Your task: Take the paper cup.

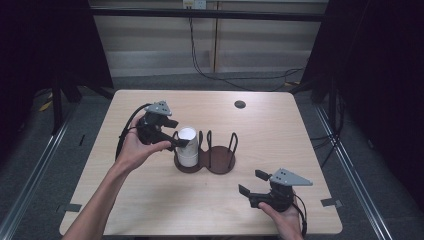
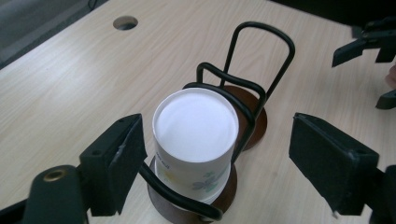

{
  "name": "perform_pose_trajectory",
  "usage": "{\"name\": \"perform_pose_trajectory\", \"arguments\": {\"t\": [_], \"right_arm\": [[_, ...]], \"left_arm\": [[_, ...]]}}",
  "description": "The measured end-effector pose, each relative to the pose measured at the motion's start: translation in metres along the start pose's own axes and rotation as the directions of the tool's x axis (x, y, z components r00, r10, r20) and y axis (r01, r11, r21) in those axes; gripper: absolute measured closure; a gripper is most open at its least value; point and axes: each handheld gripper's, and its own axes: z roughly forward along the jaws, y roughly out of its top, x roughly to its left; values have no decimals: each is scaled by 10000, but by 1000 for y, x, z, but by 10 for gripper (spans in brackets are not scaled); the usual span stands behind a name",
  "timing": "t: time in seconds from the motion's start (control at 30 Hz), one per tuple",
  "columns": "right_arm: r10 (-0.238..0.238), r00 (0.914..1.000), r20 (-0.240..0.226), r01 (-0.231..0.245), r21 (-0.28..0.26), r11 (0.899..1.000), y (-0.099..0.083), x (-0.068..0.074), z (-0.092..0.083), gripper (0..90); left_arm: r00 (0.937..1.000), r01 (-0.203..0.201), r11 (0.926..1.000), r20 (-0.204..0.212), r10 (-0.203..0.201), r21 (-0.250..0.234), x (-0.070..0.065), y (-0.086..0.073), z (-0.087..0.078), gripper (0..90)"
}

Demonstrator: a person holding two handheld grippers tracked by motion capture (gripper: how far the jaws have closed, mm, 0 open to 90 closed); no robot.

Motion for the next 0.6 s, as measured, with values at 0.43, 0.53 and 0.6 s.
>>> {"name": "perform_pose_trajectory", "arguments": {"t": [0.43,0.53,0.6], "right_arm": [[-88,9999,-137,88,34,10000,-1,1,-1,172],[-93,9998,-171,94,67,9999,-1,1,-1,173],[-77,9998,-170,78,91,9999,-1,1,-1,173]], "left_arm": [[9995,-301,9902,-30,308,1364,5,16,25,212],[9991,-399,9847,201,371,1694,8,19,29,242],[9990,-394,9814,259,352,1879,11,21,31,244]]}}
